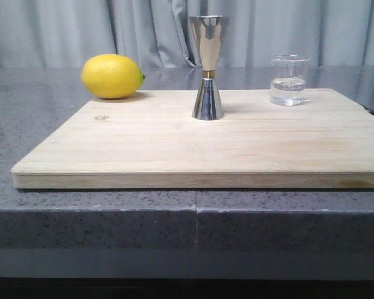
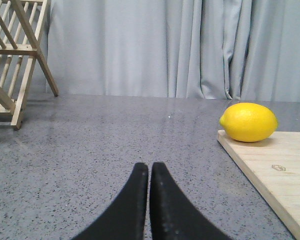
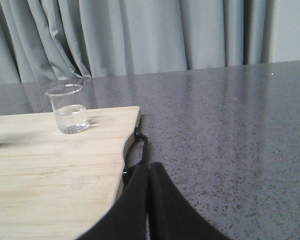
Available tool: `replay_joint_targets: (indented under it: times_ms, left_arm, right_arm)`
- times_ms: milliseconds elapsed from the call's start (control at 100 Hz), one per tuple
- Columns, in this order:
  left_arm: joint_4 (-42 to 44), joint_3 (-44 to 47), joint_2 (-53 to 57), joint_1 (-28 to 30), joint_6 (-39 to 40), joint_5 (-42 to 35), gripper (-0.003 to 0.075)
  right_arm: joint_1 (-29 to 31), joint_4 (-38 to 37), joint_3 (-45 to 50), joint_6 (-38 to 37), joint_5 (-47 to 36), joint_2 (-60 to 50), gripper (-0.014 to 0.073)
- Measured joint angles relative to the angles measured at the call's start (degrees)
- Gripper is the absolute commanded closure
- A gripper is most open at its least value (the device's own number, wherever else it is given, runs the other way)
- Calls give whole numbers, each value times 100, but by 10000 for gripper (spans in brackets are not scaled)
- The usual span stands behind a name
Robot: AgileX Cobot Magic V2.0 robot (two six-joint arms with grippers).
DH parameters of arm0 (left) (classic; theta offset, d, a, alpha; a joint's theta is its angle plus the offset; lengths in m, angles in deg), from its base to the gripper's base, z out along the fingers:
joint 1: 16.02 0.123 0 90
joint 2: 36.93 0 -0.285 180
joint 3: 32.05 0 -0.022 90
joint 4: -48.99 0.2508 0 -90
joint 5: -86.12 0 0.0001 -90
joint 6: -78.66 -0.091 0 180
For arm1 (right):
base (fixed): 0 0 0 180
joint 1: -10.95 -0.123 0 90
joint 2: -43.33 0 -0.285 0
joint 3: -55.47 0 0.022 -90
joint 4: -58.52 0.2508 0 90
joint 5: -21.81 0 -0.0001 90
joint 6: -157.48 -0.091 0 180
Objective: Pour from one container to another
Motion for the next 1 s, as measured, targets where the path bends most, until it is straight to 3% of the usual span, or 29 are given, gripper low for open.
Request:
replay_joint_targets:
  times_ms: [610, 870, 1000]
  left_arm:
    - [-22, 0, 0, 0, 0, -8, 741]
    - [-790, -24, 0, 0, 0, -50, 741]
    - [-1039, -404, -19, 0, 0, 260, 741]
  right_arm:
    - [0, 60, 0, 0, -21, 0, 662]
    - [0, 397, -10, 0, -100, 0, 662]
    - [0, 482, -311, 0, 378, 0, 662]
